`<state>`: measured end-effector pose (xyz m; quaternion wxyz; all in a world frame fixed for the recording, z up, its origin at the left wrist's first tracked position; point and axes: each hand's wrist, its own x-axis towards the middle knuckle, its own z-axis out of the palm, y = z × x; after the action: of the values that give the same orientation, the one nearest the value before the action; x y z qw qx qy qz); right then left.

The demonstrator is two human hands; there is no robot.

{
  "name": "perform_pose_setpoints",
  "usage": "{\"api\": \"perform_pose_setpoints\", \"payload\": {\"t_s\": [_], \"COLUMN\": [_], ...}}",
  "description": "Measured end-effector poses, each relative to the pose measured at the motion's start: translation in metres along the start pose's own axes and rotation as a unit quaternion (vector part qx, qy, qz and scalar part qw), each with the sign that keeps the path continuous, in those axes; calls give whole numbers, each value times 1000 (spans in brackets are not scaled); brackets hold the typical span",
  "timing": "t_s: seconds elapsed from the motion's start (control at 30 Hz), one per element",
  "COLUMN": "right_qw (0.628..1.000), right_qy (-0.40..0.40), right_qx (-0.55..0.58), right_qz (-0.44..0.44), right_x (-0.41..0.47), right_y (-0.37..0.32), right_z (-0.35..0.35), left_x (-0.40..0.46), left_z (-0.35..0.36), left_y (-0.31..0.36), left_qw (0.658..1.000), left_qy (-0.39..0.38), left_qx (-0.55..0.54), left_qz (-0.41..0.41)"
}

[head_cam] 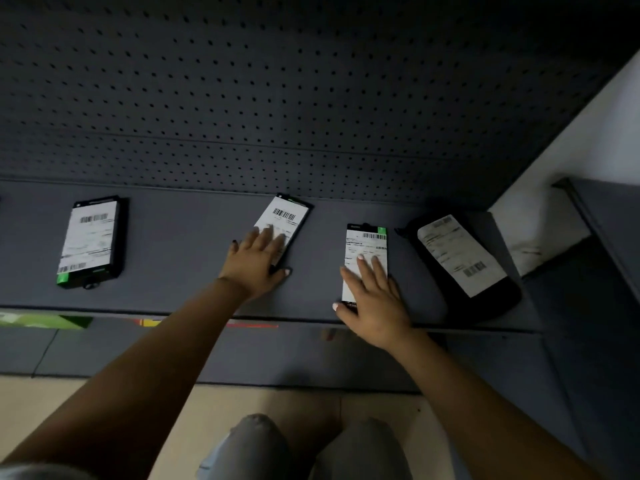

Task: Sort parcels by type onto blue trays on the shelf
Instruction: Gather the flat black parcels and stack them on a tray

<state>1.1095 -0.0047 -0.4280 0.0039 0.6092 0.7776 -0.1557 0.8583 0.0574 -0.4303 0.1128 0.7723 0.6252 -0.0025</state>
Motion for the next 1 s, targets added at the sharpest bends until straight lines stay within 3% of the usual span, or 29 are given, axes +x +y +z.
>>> {"api": "perform_pose_setpoints", "payload": {"t_s": [0.23, 0.37, 0.53, 0.8, 1.0], "right_qw": [999, 999, 998, 983, 952], "right_qy": [-31, -24, -44, -54, -80], "right_qx": [6, 20, 6, -11, -38], "right_qz": [-14, -19, -50, -175, -294], "right_x": [-7, -27, -66, -99, -109], "right_y": [0, -3, -30, -99, -159], "right_z": [-15, -43, -100, -169, -212], "left_x": [-6, -44, -112, -215, -289], "left_z": [-3, -27, -79, -169, -218], "left_y": [14, 20, 18, -11, -19], "left_qw": [998, 997, 997, 996, 987], "left_qy": [49, 81, 67, 41, 83], "left_qx": [31, 15, 21, 65, 68], "left_qz": [-7, 7, 6, -33, -116]}}
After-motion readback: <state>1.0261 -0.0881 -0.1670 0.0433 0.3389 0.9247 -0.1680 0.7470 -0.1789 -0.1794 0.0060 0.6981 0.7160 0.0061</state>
